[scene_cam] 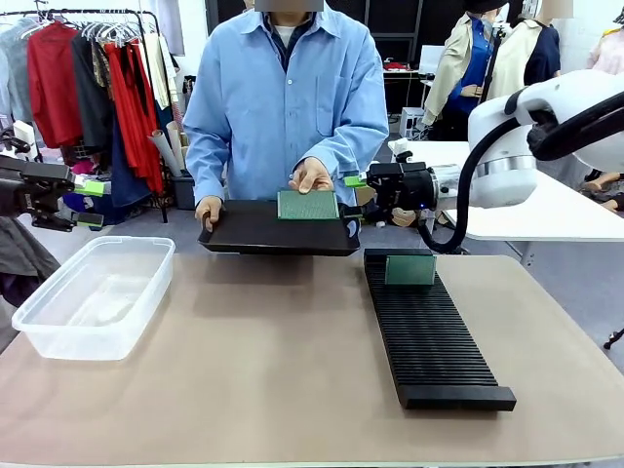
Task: Sort PCBs into racks and boxes based on the side picked up.
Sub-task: Pick up the Blank PCB handed by the Human.
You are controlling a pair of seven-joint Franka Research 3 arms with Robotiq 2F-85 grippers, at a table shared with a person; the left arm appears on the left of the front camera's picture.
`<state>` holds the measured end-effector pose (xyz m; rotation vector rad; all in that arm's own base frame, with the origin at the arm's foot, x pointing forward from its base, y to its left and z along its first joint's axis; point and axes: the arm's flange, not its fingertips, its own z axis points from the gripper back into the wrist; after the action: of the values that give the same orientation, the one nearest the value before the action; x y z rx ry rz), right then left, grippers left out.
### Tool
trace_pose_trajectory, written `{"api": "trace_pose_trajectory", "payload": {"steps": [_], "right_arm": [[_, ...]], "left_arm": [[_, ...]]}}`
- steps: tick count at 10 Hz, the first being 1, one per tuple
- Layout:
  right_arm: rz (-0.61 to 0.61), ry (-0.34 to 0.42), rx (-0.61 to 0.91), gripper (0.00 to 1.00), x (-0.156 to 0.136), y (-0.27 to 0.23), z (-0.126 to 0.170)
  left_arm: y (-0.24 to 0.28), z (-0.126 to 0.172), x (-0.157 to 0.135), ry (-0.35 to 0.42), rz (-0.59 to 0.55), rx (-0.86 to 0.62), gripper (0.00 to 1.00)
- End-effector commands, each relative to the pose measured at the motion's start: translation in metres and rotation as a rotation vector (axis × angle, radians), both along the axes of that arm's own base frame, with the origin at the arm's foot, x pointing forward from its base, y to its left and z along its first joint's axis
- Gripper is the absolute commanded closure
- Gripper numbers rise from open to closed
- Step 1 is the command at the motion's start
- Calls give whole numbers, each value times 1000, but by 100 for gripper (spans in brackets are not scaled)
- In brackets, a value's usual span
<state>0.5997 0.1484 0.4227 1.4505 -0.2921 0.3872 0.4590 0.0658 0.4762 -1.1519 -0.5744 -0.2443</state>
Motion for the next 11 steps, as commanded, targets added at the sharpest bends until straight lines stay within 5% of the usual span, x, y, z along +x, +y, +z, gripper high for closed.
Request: {"api": "trace_pose_trajectory", "payload": {"steps": [1, 11], "right_arm": [[-4, 19, -6, 0, 16, 13, 5], [44, 14, 81, 0, 41, 42, -7]], "left_arm": [[0, 1, 0, -1, -1, -2, 0], [0, 1, 0, -1, -1, -2, 0]]}}
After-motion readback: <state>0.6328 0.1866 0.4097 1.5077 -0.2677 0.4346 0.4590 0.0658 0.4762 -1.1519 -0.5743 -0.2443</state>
